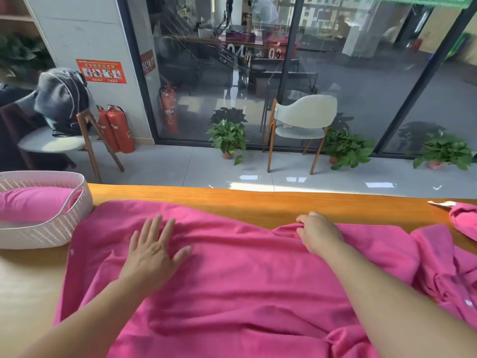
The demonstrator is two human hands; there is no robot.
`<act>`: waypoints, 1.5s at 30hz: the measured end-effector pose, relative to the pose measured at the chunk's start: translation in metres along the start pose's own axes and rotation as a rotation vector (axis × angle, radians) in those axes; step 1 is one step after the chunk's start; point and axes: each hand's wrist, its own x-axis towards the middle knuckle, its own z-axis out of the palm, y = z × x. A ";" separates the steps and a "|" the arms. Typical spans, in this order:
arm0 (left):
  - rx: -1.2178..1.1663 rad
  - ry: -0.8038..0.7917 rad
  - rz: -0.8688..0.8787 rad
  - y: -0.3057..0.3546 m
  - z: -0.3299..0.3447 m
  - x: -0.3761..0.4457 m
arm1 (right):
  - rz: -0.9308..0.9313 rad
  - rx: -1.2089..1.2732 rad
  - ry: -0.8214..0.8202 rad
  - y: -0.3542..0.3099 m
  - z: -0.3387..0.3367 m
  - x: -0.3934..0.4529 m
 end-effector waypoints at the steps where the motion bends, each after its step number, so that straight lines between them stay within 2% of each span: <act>1: 0.006 -0.007 0.017 -0.006 0.009 -0.009 | 0.002 -0.017 0.053 0.003 -0.001 0.005; 3: -0.010 0.014 0.017 -0.018 0.019 -0.028 | 0.068 0.092 0.255 0.007 -0.009 0.012; 5: -0.030 0.034 -0.028 -0.028 0.021 -0.039 | 0.237 0.361 0.466 0.015 -0.026 0.020; 7: -0.023 0.056 -0.035 -0.029 0.020 -0.047 | 0.356 0.550 0.550 0.022 -0.038 0.027; 9: -0.021 0.117 -0.010 -0.025 0.016 -0.047 | 0.328 0.509 0.487 0.023 -0.039 0.026; 12: -0.132 0.304 -0.021 -0.010 -0.002 -0.026 | 0.152 0.272 0.415 0.014 -0.028 0.010; 13: -0.187 0.297 -0.024 -0.004 -0.008 -0.014 | 0.095 0.203 0.398 0.010 -0.023 0.000; 15: -0.191 0.149 -0.029 0.008 -0.011 0.009 | 0.040 0.084 0.280 0.000 -0.009 -0.022; 18: -0.040 -0.024 -0.094 0.016 0.005 0.023 | 0.152 0.022 -0.004 -0.007 0.022 -0.046; 20: 0.039 -0.078 -0.150 0.008 0.012 0.028 | 0.181 0.023 -0.084 -0.006 0.039 -0.051; 23: 0.030 -0.100 -0.212 -0.007 0.005 0.044 | 0.098 -0.031 -0.028 -0.001 0.052 -0.050; 26: 0.008 -0.141 -0.265 -0.009 -0.002 0.050 | -0.028 -0.032 -0.058 0.004 0.050 -0.054; 29: -0.014 0.074 -0.177 0.012 0.004 0.034 | -0.172 0.101 -0.092 0.010 0.044 -0.067; 30: -0.044 0.137 -0.118 0.021 0.008 0.024 | -0.178 0.212 -0.038 0.014 0.041 -0.070; 32: -0.097 0.121 -0.066 0.036 0.016 0.006 | -0.092 0.378 0.234 0.026 0.036 -0.065; 34: -0.052 0.074 -0.057 0.035 0.026 -0.009 | 0.067 0.346 0.470 0.045 0.027 -0.045; 35: -0.016 0.072 -0.050 0.030 0.029 -0.013 | 0.150 0.333 0.485 0.055 0.021 -0.033; 38: 0.031 0.049 -0.020 0.013 0.029 -0.019 | 0.384 0.333 0.336 0.086 0.005 -0.003; 40: 0.041 0.018 -0.003 0.009 0.026 -0.022 | 0.473 0.286 0.197 0.102 0.001 0.011; 43: 0.059 -0.005 -0.004 0.012 0.018 -0.024 | 0.422 0.180 0.149 0.118 0.004 0.029; 45: 0.019 0.077 -0.020 0.026 0.012 -0.016 | 0.365 0.152 0.193 0.121 0.003 0.034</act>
